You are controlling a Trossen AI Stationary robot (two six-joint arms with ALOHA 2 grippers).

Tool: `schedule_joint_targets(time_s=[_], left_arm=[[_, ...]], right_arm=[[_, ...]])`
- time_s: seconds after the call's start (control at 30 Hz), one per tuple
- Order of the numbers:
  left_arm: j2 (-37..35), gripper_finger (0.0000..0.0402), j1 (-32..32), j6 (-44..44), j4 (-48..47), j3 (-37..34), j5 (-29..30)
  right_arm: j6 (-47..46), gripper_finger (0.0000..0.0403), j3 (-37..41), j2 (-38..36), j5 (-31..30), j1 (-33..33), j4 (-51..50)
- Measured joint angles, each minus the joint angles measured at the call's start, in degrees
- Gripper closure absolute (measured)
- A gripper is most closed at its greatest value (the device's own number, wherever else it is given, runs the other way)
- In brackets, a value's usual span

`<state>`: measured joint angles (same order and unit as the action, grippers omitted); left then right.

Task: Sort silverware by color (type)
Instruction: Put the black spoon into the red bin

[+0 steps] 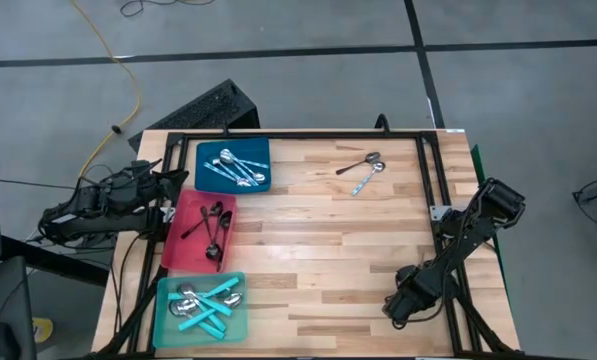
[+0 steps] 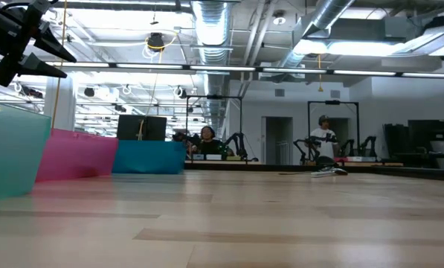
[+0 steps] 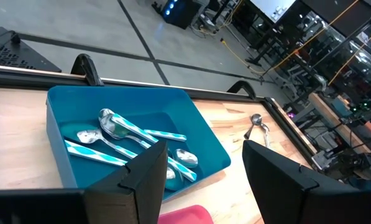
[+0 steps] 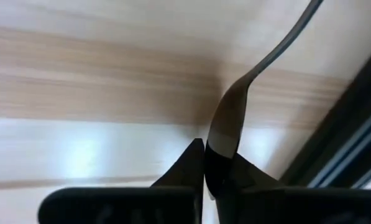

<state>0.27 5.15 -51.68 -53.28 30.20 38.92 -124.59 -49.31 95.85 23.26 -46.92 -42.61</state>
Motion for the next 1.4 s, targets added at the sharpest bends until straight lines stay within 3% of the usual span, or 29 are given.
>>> schedule_joint_targets(time_s=[0.4, 0.87, 1.1, 1.4], left_arm=[[0.0, 0.0207, 0.0, 0.0, 0.0, 0.0, 0.1], [0.0, 0.0207, 0.0, 0.0, 0.0, 0.0, 0.1], [0.0, 0.0207, 0.0, 0.0, 0.0, 0.0, 0.1], [0.0, 0.0207, 0.0, 0.0, 0.0, 0.0, -0.1]], right_arm=[[7.9, 0.0365, -6.2, 0.0, -9.6, 7.2, 0.1], [25.7, 0.0365, -14.7, 0.0, -21.4, 20.1, 0.6], [36.2, 0.0364, -16.5, -0.1, -26.3, 26.6, 11.0], [45.8, 0.0364, -16.5, -0.1, -28.2, 33.1, 23.4]])
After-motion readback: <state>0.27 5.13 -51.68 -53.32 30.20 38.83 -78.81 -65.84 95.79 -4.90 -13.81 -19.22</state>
